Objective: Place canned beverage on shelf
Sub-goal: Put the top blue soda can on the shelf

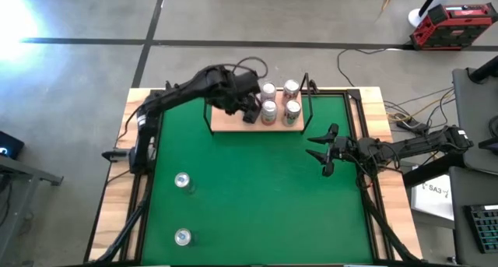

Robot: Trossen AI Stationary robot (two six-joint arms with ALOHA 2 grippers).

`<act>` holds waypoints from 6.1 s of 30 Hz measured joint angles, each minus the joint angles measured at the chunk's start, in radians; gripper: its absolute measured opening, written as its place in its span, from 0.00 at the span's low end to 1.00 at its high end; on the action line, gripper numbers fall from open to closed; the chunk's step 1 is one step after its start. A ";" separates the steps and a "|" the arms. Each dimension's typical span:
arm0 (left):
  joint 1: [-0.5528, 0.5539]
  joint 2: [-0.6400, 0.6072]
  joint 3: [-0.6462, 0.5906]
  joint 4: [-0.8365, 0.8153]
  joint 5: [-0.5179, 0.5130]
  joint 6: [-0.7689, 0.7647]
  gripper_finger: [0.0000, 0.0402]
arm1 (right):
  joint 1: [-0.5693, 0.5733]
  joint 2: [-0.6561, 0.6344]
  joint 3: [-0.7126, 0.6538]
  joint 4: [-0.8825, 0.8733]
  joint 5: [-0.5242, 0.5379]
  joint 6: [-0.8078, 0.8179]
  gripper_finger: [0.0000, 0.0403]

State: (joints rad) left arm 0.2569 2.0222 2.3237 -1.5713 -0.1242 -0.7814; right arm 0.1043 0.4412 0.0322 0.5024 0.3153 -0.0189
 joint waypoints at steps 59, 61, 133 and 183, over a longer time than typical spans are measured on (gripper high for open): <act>-0.566 -0.642 -1.208 0.249 0.182 -1.392 0.89 | 0.000 0.000 0.000 -0.004 0.000 0.000 0.48; -0.570 -0.632 -1.208 0.248 0.160 -1.404 0.88 | 0.000 0.000 0.000 -0.004 0.000 0.000 0.48; -0.587 -0.201 -0.714 0.247 -0.076 1.192 0.59 | 0.000 0.000 0.000 -0.005 0.000 0.000 0.48; -0.488 -0.121 -0.719 0.398 0.052 1.180 0.75 | 0.000 0.000 0.000 -0.005 0.000 0.000 0.48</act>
State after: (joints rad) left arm -0.2306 1.9015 1.6051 -1.1736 -0.0723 0.3989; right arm 0.1043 0.4410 0.0322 0.4976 0.3152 -0.0189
